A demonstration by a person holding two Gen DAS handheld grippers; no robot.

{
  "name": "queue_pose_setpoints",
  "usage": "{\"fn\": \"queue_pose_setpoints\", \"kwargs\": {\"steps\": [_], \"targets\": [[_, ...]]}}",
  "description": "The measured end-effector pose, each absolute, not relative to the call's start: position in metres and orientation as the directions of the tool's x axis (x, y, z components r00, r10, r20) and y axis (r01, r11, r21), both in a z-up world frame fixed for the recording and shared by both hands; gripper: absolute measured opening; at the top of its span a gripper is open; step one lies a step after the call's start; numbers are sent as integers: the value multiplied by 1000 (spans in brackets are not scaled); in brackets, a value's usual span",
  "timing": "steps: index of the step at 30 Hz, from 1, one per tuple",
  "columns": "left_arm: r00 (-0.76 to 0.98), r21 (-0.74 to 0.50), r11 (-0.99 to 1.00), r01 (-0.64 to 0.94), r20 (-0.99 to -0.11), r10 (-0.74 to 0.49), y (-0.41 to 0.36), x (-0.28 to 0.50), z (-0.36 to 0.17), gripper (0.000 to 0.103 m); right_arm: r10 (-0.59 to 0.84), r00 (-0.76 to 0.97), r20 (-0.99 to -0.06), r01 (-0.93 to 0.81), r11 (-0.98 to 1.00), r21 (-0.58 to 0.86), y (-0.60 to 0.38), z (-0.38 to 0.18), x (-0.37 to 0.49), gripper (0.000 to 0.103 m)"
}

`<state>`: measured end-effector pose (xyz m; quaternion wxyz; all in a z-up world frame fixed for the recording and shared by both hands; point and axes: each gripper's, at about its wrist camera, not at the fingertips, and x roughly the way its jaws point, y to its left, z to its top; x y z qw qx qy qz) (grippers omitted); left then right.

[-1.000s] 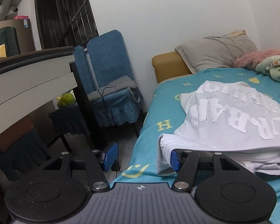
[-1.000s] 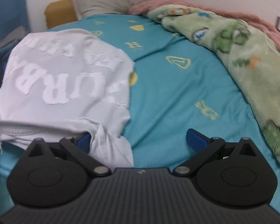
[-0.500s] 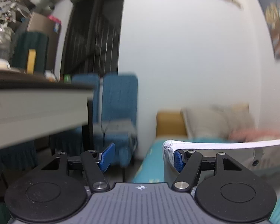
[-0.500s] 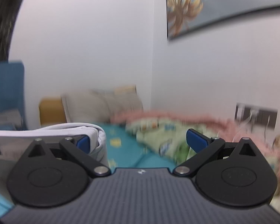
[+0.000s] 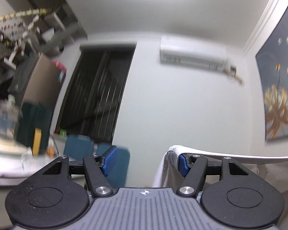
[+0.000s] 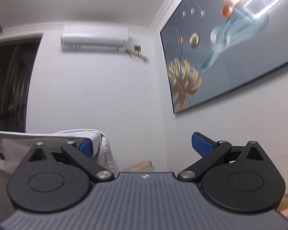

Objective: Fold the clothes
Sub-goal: 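Raise the T-shirt high with both grippers and shake it open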

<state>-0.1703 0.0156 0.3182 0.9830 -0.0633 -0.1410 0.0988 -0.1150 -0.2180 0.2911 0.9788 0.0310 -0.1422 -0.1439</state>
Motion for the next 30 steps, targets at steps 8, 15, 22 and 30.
{"fn": "queue_pose_setpoints", "kwargs": {"steps": [8,15,22,30], "targets": [[895,-127,983,-134,410,175,-16,-275,428,66,-281,875,394,243,959,143,-241,380,-207,103],[933,-172,979,-113,320,164,-24,-255,432,66,-250,915,317,230,968,99,-248,384,-200,103],[986,-193,975,-107,103,129,-18,-128,346,66,-258,953,155,267,963,-37,-248,315,-112,103],[990,-133,983,-123,-79,113,-12,56,275,66,-262,965,-24,258,961,-101,-262,246,40,103]]}}
